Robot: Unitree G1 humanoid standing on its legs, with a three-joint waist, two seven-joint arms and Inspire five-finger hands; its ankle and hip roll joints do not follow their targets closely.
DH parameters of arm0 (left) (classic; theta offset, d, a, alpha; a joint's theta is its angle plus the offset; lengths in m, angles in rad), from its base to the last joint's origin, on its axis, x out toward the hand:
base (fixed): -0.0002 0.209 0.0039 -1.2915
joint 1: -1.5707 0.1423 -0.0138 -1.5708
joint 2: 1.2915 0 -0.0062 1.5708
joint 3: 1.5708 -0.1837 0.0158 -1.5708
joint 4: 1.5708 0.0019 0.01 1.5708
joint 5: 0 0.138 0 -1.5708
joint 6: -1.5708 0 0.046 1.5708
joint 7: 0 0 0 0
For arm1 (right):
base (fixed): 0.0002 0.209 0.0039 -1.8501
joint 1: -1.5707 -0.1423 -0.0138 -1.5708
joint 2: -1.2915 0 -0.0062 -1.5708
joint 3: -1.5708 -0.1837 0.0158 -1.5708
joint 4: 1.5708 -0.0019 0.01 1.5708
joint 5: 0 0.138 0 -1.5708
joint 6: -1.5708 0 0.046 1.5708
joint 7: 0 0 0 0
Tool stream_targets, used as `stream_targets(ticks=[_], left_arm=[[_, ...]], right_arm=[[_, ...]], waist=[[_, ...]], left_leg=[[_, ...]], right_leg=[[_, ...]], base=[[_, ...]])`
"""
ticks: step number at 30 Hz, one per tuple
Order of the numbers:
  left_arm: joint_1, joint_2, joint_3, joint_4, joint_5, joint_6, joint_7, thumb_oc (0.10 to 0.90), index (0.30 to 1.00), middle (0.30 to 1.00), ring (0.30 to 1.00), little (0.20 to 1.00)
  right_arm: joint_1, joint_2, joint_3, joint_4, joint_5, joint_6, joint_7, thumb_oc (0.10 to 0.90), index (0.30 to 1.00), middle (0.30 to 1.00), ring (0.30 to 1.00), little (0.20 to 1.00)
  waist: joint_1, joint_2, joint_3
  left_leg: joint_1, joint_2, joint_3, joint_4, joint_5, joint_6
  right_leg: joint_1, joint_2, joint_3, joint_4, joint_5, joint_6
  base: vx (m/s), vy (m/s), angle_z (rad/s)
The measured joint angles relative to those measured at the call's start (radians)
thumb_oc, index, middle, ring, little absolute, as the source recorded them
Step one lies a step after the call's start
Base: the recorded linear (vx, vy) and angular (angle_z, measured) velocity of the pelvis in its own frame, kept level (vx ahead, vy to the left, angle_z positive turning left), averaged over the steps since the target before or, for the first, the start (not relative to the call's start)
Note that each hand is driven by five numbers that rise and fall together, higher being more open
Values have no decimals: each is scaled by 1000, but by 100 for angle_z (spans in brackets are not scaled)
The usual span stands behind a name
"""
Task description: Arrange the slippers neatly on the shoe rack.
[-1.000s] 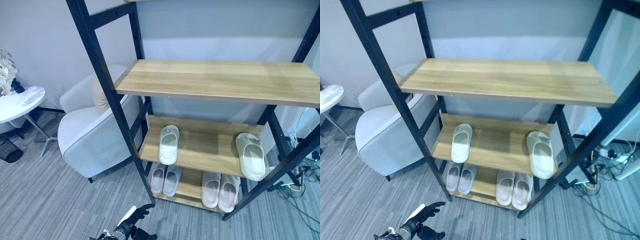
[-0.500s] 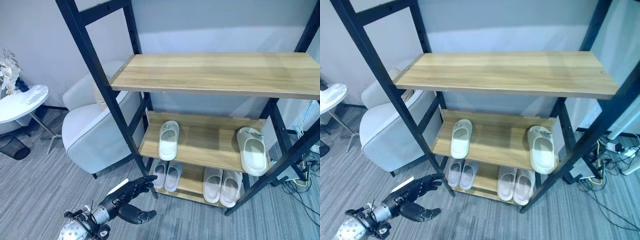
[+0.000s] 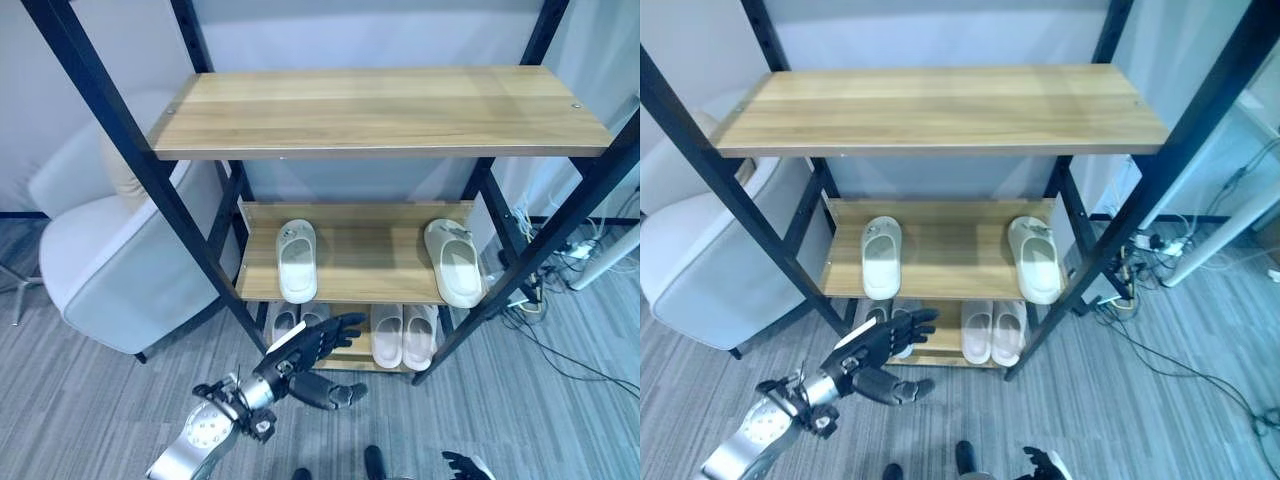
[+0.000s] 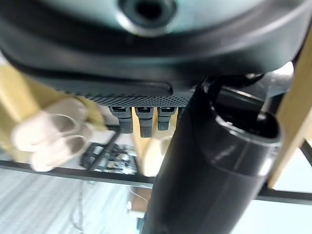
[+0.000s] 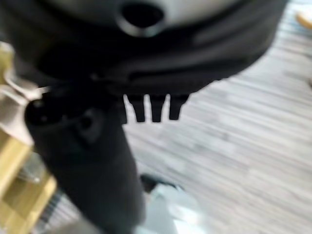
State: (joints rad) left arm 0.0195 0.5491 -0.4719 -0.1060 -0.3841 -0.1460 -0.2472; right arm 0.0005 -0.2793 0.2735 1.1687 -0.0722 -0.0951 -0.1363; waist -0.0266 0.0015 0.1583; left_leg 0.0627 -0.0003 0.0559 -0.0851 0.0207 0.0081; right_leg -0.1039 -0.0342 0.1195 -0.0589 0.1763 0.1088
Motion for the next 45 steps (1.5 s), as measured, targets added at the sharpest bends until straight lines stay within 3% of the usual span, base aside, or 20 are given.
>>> stream_targets(ticks=[1, 2, 4, 6, 8, 10, 14, 20, 23, 27, 31, 36, 45], left_arm=[[-34, 4, -2, 12, 6, 0, 6, 800, 900, 900, 900, 900], [-63, 3, -3, 35, 14, 0, 6, 800, 900, 900, 900, 900], [-105, -35, -5, 55, 32, 0, 31, 800, 900, 900, 900, 900], [-112, -51, -4, 53, 32, -22, 61, 800, 900, 900, 900, 900], [-116, -57, -5, 54, 50, -21, 93, 800, 900, 900, 900, 900], [-103, -67, 15, 54, 66, -22, 113, 800, 900, 900, 900, 900], [-96, -83, 57, 52, 139, -23, 158, 800, 900, 900, 900, 900], [-99, -78, 83, 95, 338, -41, 254, 800, 900, 900, 900, 900], [-116, -84, 96, 205, 439, -55, 344, 800, 900, 900, 900, 900], [-116, -82, 139, 281, 463, -47, 430, 800, 900, 900, 900, 900], [-144, -82, 164, 303, 464, -45, 504, 800, 900, 900, 900, 900], [-258, -83, 169, 325, 508, -44, 590, 800, 900, 900, 900, 900], [-417, -84, 148, 461, 553, -41, 634, 800, 900, 900, 900, 900]], right_arm=[[-22, 13, -1, 8, 0, 3, -3, 800, 900, 900, 900, 900], [-23, 19, -5, 3, 0, 5, -6, 800, 900, 900, 900, 900], [5, 19, -17, 4, 4, 5, -17, 800, 900, 900, 900, 900], [35, 17, -23, 3, 5, 16, -21, 800, 900, 900, 900, 900], [65, 7, -29, 3, 5, 19, -24, 800, 900, 900, 900, 900], [69, -14, -26, 2, 4, 20, -21, 800, 900, 900, 900, 900], [77, -18, -68, 1, 18, 18, -20, 800, 900, 900, 900, 900], [120, -9, -77, 3, 62, 16, -20, 800, 900, 900, 900, 900], [149, 5, -85, 4, 84, 16, -24, 800, 900, 900, 900, 900], [166, 25, -86, 4, 95, 15, -39, 800, 900, 900, 900, 900], [189, 24, -84, -16, 94, 16, -53, 800, 900, 900, 900, 900], [227, 14, -82, -72, 80, 9, -84, 800, 900, 900, 900, 900], [186, -18, -70, -37, 78, -8, -89, 800, 900, 900, 900, 900]], waist=[[5, -9, 5], [-5, -11, 5], [-20, 1, 9], [-9, -1, 7], [-16, 21, 10], [-10, 47, -1], [-12, 61, -24], [-15, 49, -94], [-24, 35, -126], [-43, 23, -137], [-47, 28, -140], [-62, 55, -151], [-97, 96, -143]], left_leg=[[0, 5, 38, -3, 4, 5], [0, 5, 41, -3, -1, 11], [6, 10, 33, -4, -4, 13], [6, 6, 30, -3, -2, 7], [11, 12, -5, -4, 4, -8], [26, 25, -6, -5, 3, -17], [54, 40, -8, -7, -5, -31], [37, 40, -12, -10, -6, -32], [36, 38, -17, -10, -6, -32], [34, 36, -23, -10, -4, -33], [13, 34, -22, -8, 0, -33], [-34, 35, -23, -6, 7, -36], [-109, 34, -13, -5, 17, -37]], right_leg=[[-16, -2, -58, 2, -4, 37], [-13, -9, -99, 20, -32, 30], [10, -34, -103, 53, -81, 14], [45, -72, -131, 23, -86, 20], [92, -63, -154, -41, -58, -24], [107, -50, -156, -36, -62, -29], [136, -35, -157, -42, -70, -36], [127, -35, -158, -42, -77, -30], [126, -38, -164, -42, -77, -30], [122, -40, -167, -42, -75, -32], [99, -41, -167, -42, -70, -39], [55, -40, -169, -42, -63, -45], [-27, -41, -165, -38, -46, -46]], base=[[73, -27, -132], [74, -47, -53], [40, -96, 1], [59, -80, 13], [132, -63, 30], [150, -95, 6], [89, -76, -1], [48, -43, 1], [57, -28, 4], [28, -21, 3], [0, 0, 0], [0, 0, 0], [-19, 18, -3]])
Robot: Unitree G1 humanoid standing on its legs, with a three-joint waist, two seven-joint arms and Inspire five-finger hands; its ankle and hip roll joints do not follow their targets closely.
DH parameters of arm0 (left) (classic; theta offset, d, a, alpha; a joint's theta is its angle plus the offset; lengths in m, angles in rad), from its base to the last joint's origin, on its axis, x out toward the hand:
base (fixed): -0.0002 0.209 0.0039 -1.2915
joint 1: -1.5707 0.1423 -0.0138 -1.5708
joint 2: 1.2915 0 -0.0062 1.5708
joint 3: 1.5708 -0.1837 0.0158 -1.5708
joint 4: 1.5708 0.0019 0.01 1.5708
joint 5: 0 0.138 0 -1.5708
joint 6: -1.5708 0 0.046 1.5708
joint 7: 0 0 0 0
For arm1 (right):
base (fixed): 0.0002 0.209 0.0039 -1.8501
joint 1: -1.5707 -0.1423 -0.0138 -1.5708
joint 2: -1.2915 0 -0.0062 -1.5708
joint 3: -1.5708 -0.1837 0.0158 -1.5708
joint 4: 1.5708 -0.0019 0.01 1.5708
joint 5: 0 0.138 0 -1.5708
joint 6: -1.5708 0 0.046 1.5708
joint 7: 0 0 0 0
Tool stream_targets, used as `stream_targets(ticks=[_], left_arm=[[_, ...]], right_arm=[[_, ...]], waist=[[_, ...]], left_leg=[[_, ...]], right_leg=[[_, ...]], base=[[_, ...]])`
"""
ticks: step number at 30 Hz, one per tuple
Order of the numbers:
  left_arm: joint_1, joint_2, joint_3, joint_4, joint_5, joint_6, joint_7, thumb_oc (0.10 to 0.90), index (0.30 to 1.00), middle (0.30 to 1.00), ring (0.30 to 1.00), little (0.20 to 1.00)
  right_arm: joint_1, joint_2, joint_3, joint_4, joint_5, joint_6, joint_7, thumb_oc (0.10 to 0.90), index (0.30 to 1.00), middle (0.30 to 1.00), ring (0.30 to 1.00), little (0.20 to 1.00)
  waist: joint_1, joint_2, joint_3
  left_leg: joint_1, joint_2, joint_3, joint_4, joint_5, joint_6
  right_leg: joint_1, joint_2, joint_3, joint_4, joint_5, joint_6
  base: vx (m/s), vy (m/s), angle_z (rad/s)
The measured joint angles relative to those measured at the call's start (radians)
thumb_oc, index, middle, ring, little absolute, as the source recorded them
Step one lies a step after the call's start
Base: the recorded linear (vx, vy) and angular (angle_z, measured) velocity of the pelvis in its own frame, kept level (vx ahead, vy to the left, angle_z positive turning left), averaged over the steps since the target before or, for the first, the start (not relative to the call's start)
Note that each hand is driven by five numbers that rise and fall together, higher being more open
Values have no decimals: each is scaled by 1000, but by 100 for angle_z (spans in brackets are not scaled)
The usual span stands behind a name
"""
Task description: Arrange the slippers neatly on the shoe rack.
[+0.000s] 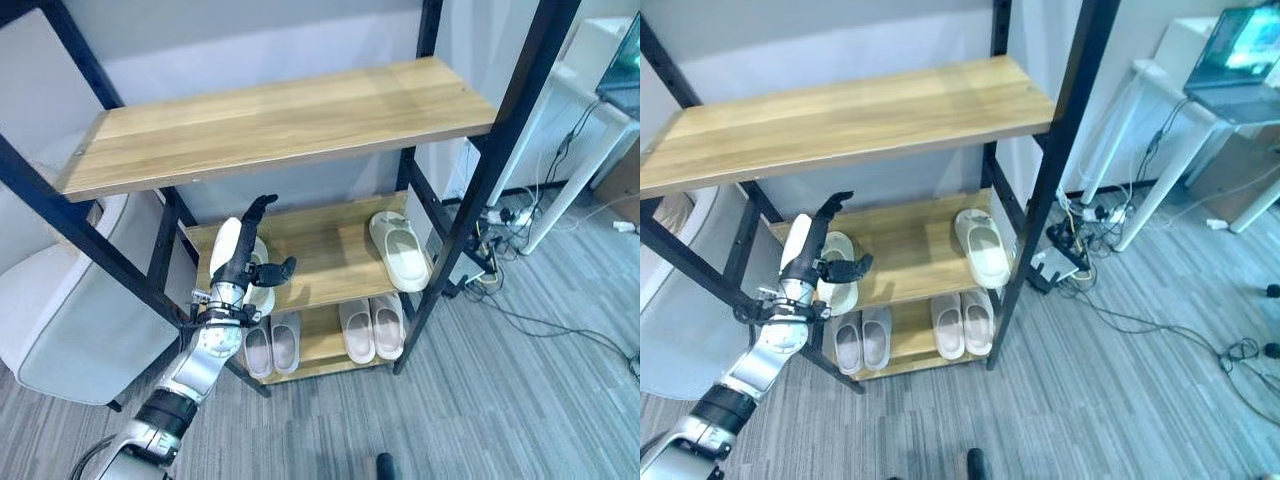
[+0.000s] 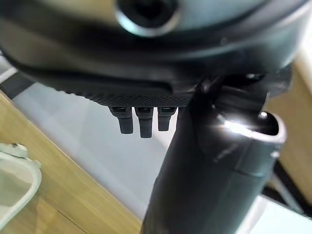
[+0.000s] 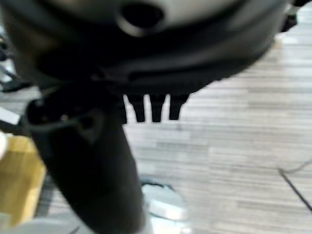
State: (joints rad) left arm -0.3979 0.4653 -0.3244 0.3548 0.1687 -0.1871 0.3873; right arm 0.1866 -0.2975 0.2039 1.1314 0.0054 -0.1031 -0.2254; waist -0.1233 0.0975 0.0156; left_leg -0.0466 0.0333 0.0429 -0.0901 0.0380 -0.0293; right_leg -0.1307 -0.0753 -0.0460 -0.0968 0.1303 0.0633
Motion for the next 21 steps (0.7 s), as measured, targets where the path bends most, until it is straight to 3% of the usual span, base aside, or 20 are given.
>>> stream_targets(ticks=[6, 12, 21], left_arm=[[-51, 3, -12, 0, 40, 23, 6, 800, 900, 900, 900, 900], [-78, 27, -12, 0, 89, 45, 24, 800, 900, 900, 900, 900], [-78, 74, 48, 0, 152, 81, 87, 800, 900, 900, 900, 900]], right_arm=[[-20, -13, 16, -10, -5, -12, 1, 800, 900, 900, 900, 900], [-39, -33, 14, -23, -6, -22, -1, 800, 900, 900, 900, 900], [-44, -33, 15, -23, -7, -26, -2, 800, 900, 900, 900, 900]], waist=[[-1, 6, 24], [0, -15, 67], [2, -45, 87]], left_leg=[[-66, -1, 6, 0, 11, -4], [-89, -1, 6, 0, 15, -5], [-87, -1, 6, 0, 15, -5]], right_leg=[[-69, 0, 9, 3, 13, -3], [-93, 1, 11, 3, 17, -2], [-91, 1, 11, 3, 17, -2]], base=[[-9, 19, -3], [6, 1, 0], [8, 1, 0]])
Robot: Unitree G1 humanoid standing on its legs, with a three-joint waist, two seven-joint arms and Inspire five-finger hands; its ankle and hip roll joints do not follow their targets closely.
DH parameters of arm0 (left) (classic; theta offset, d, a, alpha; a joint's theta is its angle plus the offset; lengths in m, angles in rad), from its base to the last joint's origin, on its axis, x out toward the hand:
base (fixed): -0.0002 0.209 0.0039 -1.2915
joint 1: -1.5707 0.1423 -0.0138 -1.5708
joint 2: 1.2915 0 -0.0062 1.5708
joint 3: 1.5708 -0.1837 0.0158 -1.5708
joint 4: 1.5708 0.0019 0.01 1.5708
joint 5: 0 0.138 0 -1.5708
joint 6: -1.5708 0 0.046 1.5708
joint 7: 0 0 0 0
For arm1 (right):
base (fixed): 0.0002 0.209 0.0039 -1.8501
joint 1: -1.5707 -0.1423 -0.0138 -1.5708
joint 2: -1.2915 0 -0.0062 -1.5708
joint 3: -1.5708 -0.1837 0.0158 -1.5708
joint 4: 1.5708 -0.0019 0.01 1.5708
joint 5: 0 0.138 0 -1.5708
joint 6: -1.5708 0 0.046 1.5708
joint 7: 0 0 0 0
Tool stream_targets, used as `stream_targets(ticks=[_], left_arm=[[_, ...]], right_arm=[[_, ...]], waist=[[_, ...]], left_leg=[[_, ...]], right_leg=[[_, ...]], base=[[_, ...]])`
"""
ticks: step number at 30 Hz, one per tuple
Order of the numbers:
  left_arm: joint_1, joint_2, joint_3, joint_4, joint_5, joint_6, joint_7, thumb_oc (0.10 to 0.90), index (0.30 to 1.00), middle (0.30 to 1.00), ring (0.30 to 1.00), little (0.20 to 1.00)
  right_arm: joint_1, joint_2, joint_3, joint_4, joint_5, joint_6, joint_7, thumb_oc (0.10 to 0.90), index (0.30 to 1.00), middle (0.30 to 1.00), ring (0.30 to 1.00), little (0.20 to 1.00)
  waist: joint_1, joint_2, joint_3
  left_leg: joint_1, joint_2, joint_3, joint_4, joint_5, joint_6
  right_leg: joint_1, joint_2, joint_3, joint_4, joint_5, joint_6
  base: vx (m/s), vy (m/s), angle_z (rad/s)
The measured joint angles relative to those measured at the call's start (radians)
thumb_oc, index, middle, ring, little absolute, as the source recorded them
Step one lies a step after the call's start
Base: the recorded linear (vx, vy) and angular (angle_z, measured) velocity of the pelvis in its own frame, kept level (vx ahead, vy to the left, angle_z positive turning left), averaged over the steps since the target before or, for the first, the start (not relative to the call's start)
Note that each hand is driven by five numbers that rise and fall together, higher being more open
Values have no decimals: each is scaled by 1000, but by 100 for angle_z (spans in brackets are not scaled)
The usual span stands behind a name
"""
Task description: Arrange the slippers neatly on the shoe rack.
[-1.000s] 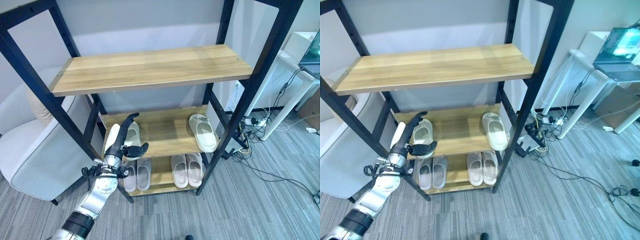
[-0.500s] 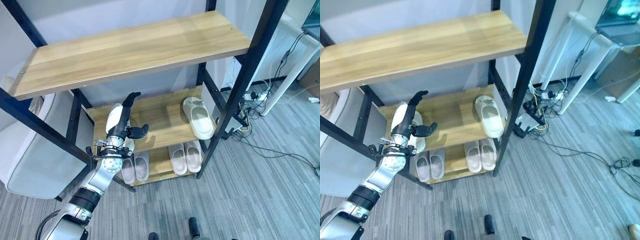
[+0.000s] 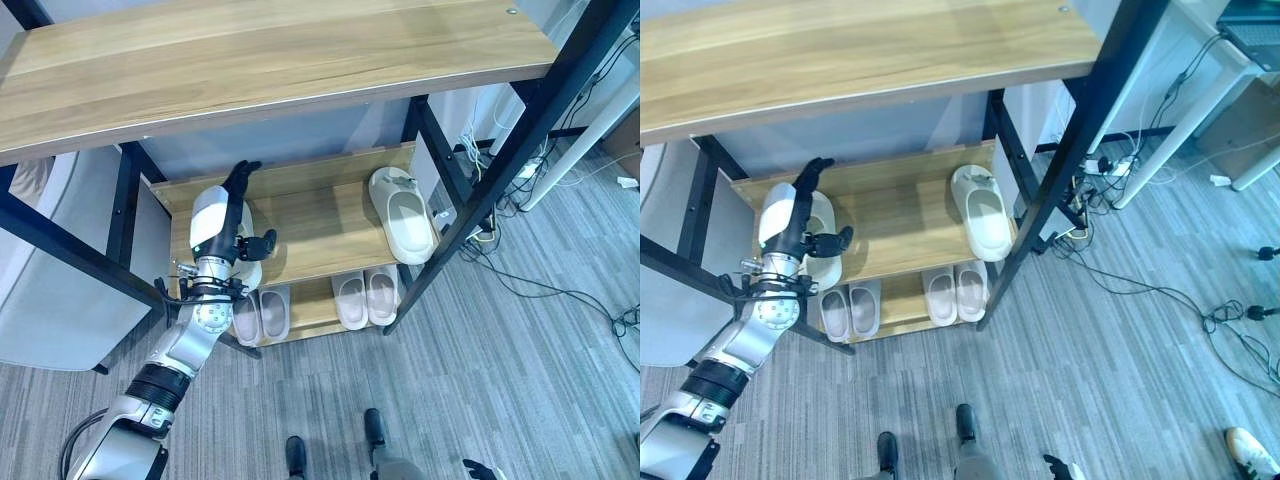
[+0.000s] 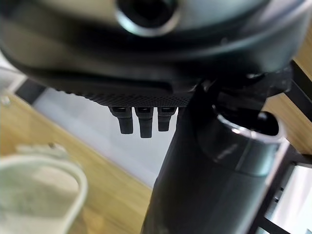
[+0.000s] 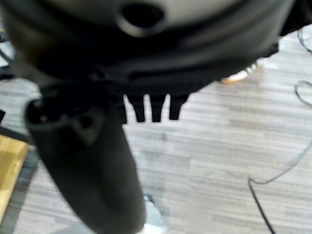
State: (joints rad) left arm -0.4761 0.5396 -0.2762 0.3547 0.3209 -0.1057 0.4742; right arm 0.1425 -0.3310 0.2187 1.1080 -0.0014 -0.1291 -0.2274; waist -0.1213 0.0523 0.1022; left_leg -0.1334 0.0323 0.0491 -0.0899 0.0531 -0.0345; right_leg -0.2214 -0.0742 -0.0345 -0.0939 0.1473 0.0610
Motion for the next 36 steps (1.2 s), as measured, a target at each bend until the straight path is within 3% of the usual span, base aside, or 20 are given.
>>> stream_targets(ticks=[10, 17, 24, 25, 26, 27, 36], left_arm=[[-12, 28, 51, 85, -4, 7, 44, 800, 900, 900, 900, 900], [-92, 29, 17, 199, -3, 48, 51, 800, 900, 900, 900, 900], [-180, 37, -34, 273, 0, 91, 70, 800, 900, 900, 900, 900], [-182, 37, -34, 274, 0, 91, 70, 758, 836, 836, 836, 836], [-187, 37, -34, 275, -1, 91, 70, 456, 385, 385, 385, 385], [-190, 36, -34, 275, -4, 91, 70, 400, 300, 300, 300, 300], [-187, -54, -25, 211, -85, 74, 104, 400, 300, 300, 300, 300]], right_arm=[[-16, -2, 24, -31, -27, -8, 2, 800, 900, 900, 900, 900], [-72, -3, 90, -25, -37, 1, -3, 800, 900, 900, 900, 900], [-83, -2, 100, -72, -60, -16, -21, 800, 900, 900, 900, 900], [-83, -2, 101, -73, -60, -16, -23, 800, 900, 900, 900, 900], [-84, -2, 101, -73, -60, -16, -24, 800, 900, 900, 900, 900], [-84, -2, 102, -73, -60, -16, -25, 800, 900, 900, 900, 900], [-87, 3, 112, -104, -60, -17, -40, 800, 900, 900, 900, 900]], waist=[[0, -10, 5], [0, -38, 23], [2, -45, 27], [1, -47, 28], [1, -50, 30], [-1, -53, 32], [1, -67, 41]], left_leg=[[-14, -1, 4, 0, 0, 0], [-31, -1, 7, 0, 1, -1], [-50, -1, 2, 0, 3, -2], [-50, 0, 2, 0, 3, -2], [-52, 0, 2, 0, 3, -2], [-53, 0, 2, 0, 3, -2], [-52, -1, 4, 1, 3, -2]], right_leg=[[-15, 1, 8, 0, 3, 3], [-35, 0, 9, 0, 6, 1], [-50, 0, 3, 1, 6, 1], [-50, 0, 3, 1, 6, 1], [-52, 1, 3, 1, 6, 1], [-54, 1, 3, 1, 6, 1], [-53, 0, 5, 1, 6, 1]], base=[[0, 0, 0], [-3, 2, -2], [-2, 0, 2], [0, 0, 0], [0, 0, 0], [0, 0, 0], [7, -11, 0]])
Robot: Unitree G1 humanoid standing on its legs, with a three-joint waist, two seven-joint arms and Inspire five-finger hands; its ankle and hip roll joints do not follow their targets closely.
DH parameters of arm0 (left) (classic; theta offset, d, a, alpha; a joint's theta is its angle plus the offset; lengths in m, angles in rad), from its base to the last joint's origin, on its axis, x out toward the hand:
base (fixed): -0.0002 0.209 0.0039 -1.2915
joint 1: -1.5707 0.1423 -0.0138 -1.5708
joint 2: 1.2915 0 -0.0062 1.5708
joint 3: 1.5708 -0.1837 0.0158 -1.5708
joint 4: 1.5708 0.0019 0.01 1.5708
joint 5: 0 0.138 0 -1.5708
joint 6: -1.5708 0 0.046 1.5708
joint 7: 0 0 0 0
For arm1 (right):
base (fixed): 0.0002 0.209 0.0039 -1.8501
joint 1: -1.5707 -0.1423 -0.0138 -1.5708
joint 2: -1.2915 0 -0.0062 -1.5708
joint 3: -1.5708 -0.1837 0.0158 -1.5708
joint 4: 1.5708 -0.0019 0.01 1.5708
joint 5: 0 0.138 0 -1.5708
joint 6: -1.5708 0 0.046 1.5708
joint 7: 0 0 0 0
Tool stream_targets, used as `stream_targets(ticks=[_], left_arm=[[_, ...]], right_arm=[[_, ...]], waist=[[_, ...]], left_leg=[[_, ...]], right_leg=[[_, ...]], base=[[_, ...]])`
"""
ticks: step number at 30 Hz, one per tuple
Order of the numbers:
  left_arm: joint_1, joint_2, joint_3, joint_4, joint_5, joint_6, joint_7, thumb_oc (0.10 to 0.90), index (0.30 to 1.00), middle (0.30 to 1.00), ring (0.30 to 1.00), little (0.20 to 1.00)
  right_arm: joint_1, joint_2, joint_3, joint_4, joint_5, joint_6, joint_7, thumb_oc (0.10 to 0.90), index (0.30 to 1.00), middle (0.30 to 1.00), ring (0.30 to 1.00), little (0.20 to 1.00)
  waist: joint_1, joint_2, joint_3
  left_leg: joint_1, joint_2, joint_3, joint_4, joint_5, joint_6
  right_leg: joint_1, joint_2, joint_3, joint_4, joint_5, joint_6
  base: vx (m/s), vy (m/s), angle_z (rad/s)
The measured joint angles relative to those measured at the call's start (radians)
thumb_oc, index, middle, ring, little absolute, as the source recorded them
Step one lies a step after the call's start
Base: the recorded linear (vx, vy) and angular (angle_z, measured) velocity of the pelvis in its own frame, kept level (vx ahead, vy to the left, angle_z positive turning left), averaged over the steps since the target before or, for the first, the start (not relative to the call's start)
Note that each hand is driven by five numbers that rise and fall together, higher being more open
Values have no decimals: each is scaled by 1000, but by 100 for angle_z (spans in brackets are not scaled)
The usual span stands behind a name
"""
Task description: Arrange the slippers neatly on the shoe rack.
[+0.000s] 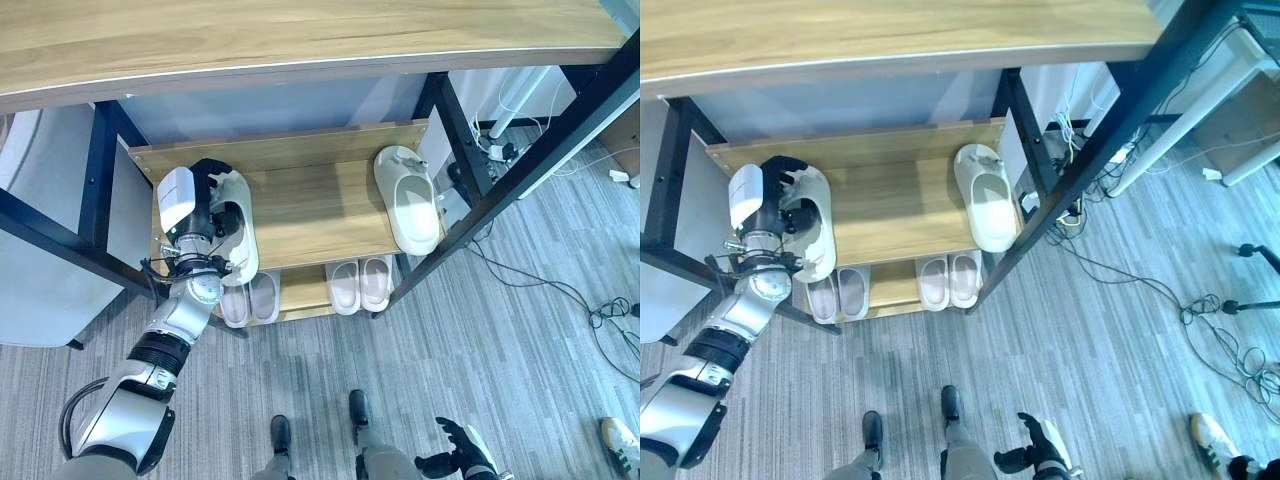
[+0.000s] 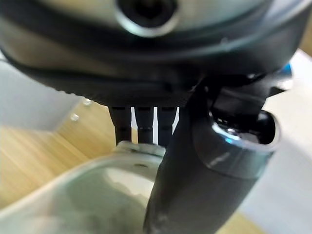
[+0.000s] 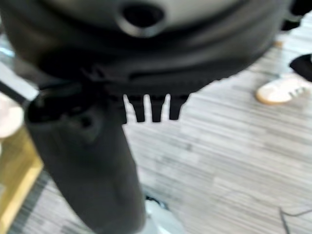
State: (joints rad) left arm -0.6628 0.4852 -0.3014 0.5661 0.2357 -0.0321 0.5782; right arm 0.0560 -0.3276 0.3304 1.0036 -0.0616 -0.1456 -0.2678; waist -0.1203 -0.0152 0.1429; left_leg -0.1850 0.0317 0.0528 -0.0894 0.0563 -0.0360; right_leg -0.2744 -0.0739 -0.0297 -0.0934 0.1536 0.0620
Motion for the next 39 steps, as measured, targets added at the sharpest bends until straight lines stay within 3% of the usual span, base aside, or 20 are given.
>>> stream_targets(ticks=[9, 15, 16, 18, 24, 29, 30, 31, 32, 39], left_arm=[[-46, -66, -155, -22, 82, -18, 6, 400, 300, 300, 300, 300], [-227, -68, -268, 85, 164, -6, 29, 400, 300, 300, 300, 300], [-316, -72, -349, 161, 220, 7, 57, 400, 300, 300, 300, 300], [-401, -70, -376, 195, 270, 26, 51, 400, 300, 300, 300, 300], [-590, -70, -524, 324, 403, 60, 44, 400, 300, 300, 300, 300], [-610, -73, -524, 330, 434, 69, 44, 400, 300, 300, 300, 300], [-610, -77, -519, 331, 434, 75, 43, 593, 589, 589, 589, 589], [-610, -85, -518, 333, 434, 78, 44, 593, 589, 589, 589, 589], [-610, -90, -511, 337, 433, 83, 47, 800, 900, 900, 900, 900], [-605, -175, -440, 407, 341, 81, 19, 800, 900, 900, 900, 900]], right_arm=[[-41, 0, 33, 13, 1, 1, -4, 800, 900, 900, 900, 900], [-57, -2, 36, 15, 2, -3, -23, 800, 900, 900, 900, 900], [-59, -3, 37, 20, 4, -12, -24, 800, 900, 900, 900, 900], [-75, -3, 41, 31, 6, -13, -24, 800, 900, 900, 900, 900], [-114, -6, 55, 52, 20, -26, -43, 800, 900, 900, 900, 900], [-146, -7, 69, 41, 44, -50, -45, 800, 900, 900, 900, 900], [-148, -7, 73, 37, 45, -57, -45, 800, 900, 900, 900, 900], [-149, -7, 73, 34, 45, -61, -46, 800, 900, 900, 900, 900], [-150, -7, 75, 31, 45, -63, -46, 800, 900, 900, 900, 900], [-150, -6, 77, 22, 46, -60, -45, 800, 900, 900, 900, 900]], waist=[[-6, -3, 2], [-25, -5, 29], [-31, -7, 30], [-37, -11, 45], [-77, 3, 66], [-84, 16, 73], [-84, 16, 73], [-84, 16, 73], [-83, 16, 73], [-73, 17, 72]], left_leg=[[-17, 0, 22, 0, 1, 0], [-61, -3, 34, 0, 10, 1], [-79, -3, 42, 0, 12, 1], [-87, -4, 47, 0, 13, 2], [-103, -8, 58, 0, 13, 2], [-107, -6, 65, 0, 13, 2], [-110, -6, 63, 0, 13, 2], [-112, -7, 63, 0, 13, 2], [-116, -8, 63, 0, 13, 2], [-117, -13, 60, 0, 16, 5]], right_leg=[[-29, 7, 21, 0, 9, 1], [-79, 6, 36, 0, 21, 1], [-98, 6, 38, 0, 24, 2], [-110, 5, 41, 0, 29, 2], [-133, 2, 61, 1, 31, 2], [-141, 1, 63, 0, 32, 1], [-143, 2, 62, 0, 33, 0], [-144, 2, 62, 0, 33, 0], [-149, 1, 62, 0, 35, 1], [-148, -2, 60, 1, 39, 1]], base=[[-32, -31, -7], [-18, -24, -5], [-13, -20, -6], [0, -11, -10], [21, 6, -8], [15, 8, -5], [7, 8, 4], [2, 6, 3], [0, 0, 0], [4, 0, 1]])
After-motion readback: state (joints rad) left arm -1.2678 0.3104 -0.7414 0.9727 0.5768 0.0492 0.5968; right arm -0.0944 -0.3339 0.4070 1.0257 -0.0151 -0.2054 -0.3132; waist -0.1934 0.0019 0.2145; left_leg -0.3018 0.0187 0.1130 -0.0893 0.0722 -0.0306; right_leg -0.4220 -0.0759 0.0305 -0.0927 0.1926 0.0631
